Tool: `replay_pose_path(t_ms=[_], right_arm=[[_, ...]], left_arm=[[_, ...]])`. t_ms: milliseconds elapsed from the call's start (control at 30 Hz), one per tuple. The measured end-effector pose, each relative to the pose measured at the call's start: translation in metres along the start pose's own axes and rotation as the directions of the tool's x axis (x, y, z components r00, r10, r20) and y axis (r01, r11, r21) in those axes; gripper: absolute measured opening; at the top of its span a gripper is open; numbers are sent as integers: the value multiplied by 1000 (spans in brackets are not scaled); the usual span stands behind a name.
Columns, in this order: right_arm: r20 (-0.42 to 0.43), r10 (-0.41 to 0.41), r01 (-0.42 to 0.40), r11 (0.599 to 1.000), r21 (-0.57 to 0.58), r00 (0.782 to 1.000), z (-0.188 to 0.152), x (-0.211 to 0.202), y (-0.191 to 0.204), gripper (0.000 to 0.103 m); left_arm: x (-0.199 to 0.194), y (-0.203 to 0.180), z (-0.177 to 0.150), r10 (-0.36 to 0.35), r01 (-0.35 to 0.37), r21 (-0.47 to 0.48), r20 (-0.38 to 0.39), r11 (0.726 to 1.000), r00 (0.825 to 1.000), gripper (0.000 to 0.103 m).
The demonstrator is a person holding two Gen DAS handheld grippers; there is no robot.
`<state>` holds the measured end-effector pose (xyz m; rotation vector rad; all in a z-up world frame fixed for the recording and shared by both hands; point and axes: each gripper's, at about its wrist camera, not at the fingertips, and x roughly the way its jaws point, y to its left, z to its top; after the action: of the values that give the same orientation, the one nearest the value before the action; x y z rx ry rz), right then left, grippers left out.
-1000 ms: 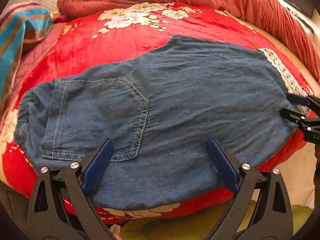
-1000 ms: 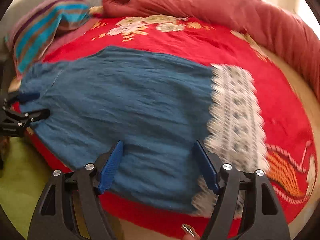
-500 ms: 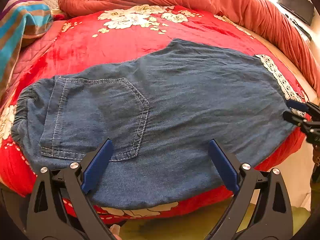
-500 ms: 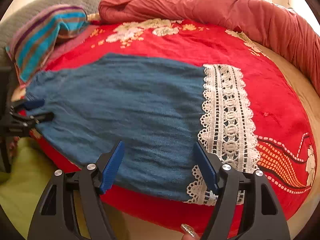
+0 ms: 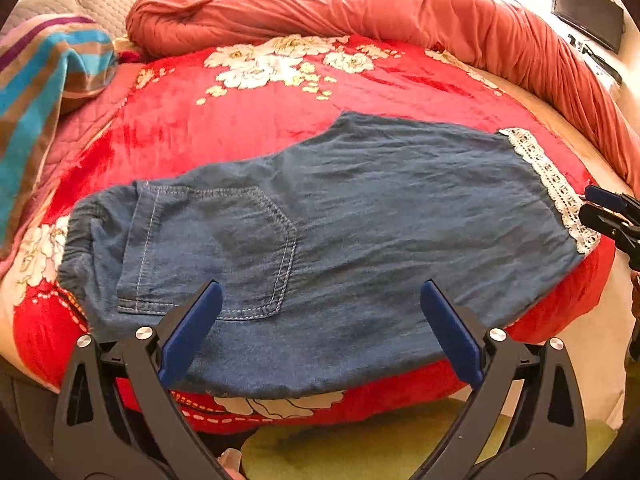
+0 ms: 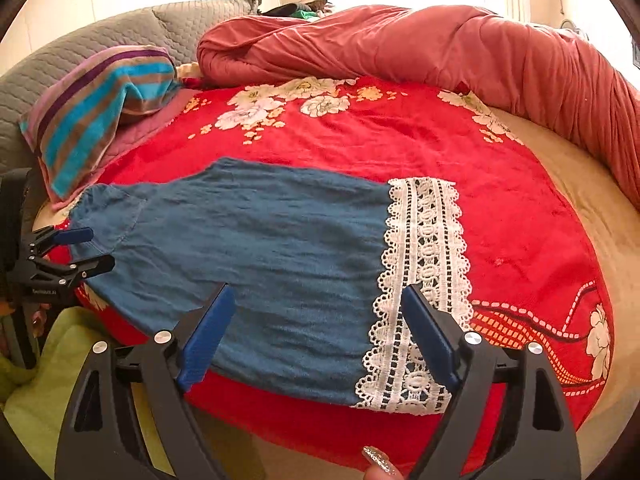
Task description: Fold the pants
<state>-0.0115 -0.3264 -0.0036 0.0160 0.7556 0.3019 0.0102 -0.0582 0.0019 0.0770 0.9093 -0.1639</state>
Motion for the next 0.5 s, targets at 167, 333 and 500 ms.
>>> replay_pose_path(t_ms=[167,333,500], right_arm=[[30,3,-3,1000,-5,1000,4,-10,1,91],[68,3,-2,1000,-1,998,10,-22,-3,91],[102,-10,10,1000,6,995,13,-32,-11,94]], left_arm=[[-14,-5,5,11,-11,5,38,1000,999,93],[-27,-12,11,18,-19,11,71,1000,997,93],[-35,-22,20,15,-18,32,92,999,996,93]])
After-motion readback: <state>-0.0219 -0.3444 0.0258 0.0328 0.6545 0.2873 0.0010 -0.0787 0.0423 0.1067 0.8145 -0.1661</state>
